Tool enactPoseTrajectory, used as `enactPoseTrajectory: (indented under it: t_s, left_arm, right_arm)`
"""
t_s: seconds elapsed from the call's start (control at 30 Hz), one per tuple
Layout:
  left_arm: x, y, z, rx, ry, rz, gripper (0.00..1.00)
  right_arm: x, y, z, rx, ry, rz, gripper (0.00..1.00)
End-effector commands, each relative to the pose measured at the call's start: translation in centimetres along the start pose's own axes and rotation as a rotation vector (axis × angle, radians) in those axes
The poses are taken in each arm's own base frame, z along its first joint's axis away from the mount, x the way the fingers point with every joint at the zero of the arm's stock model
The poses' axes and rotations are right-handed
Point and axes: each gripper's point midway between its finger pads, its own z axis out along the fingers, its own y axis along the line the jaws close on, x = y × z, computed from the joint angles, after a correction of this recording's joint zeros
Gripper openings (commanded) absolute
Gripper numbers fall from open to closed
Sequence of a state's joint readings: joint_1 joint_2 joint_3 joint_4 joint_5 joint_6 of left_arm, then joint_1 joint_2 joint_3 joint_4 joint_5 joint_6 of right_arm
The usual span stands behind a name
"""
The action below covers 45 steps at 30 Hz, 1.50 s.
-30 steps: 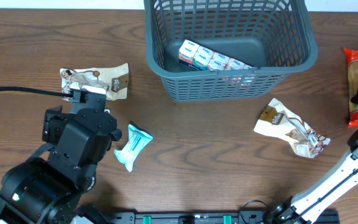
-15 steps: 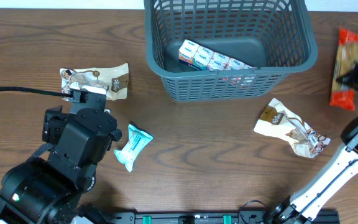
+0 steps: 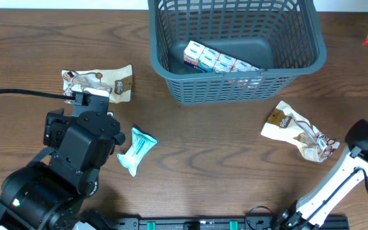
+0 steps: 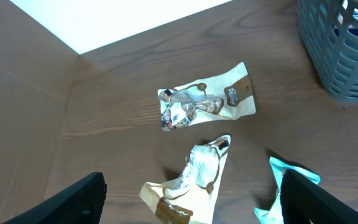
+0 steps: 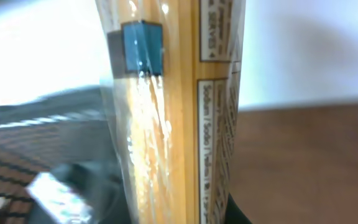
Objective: Pack container
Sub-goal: 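Lower the spaghetti package into the basket and open the gripper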
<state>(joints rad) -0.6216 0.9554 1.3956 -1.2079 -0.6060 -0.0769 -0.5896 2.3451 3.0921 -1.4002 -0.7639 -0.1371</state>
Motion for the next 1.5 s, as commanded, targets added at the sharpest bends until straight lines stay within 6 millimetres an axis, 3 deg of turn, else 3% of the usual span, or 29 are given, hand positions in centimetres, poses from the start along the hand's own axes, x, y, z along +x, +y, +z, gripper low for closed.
enactPoseTrajectory:
  t_s: [0.0,0.13,0.23,0.3,0.43,0.63,0.87,0.97,1.1,1.13,1.23,1.33,1.47]
  left_arm:
    - [-0.2,0.5,-0.3,-0.014,-0.008,-0.005,0.79]
    - [-0.2,0.5,-0.3,-0.014,-0.008,-0.004,0.78]
    - [-0.2,0.5,-0.3,-0.014,-0.008,-0.005,0.78]
    - [-0.2,0.5,-0.3,-0.014,-0.008,-0.005,0.79]
    - [-0.2,0.5,-0.3,-0.014,-0.008,-0.005,0.79]
    - [-0.2,0.5,-0.3,-0.014,-0.008,-0.005,0.79]
    - [-0.2,0.5,-0.3,-0.014,-0.008,-0.005,0.78]
    - [-0.2,0.5,-0.3,-0.014,-0.008,-0.005,0.79]
    - [-0.2,0.5,-0.3,-0.014,-0.008,-0.005,0.78]
    - [-0.2,0.5,-0.3,-0.014,-0.008,-0.005,0.79]
    - [-0.2,0.5,-0.3,-0.014,-0.008,-0.005,0.78]
    - [-0.2,0.5,-0.3,-0.014,-0.008,-0.005,0.78]
    - [-0.2,0.5,-0.3,-0.014,-0.008,-0.005,0.79]
  right_arm:
    - [-3.6,11.6,-4.2,-0.236,-0.125,-0.177,0.02]
    - [-3.3,17.7,-4.4,-0.332,-0.136,-0.355,0.01]
    - [-1.7,21.3,-3.4,-0.398,-0.110,-0.509,0.02]
    - [0.3,23.1,-2.3,-0.423,-0.058,-0.606,0.02]
    - [4.5,24.5,0.5,-0.409,0.103,-0.726,0.01]
    - [9.9,24.3,4.7,-0.403,0.327,-0.817,0.01]
    - [15.6,22.1,9.2,-0.426,0.533,-0.779,0.01]
    - [17.3,21.4,10.4,-0.438,0.574,-0.756,0.01]
    - [18.0,21.0,11.4,-0.432,0.587,-0.728,0.01]
    - [18.0,20.9,11.5,-0.428,0.586,-0.722,0.05]
    - [17.9,21.0,11.7,-0.427,0.579,-0.724,0.47]
    - [17.5,21.0,12.0,-0.410,0.564,-0.698,0.59]
    - [16.6,21.1,12.6,-0.386,0.528,-0.673,0.66]
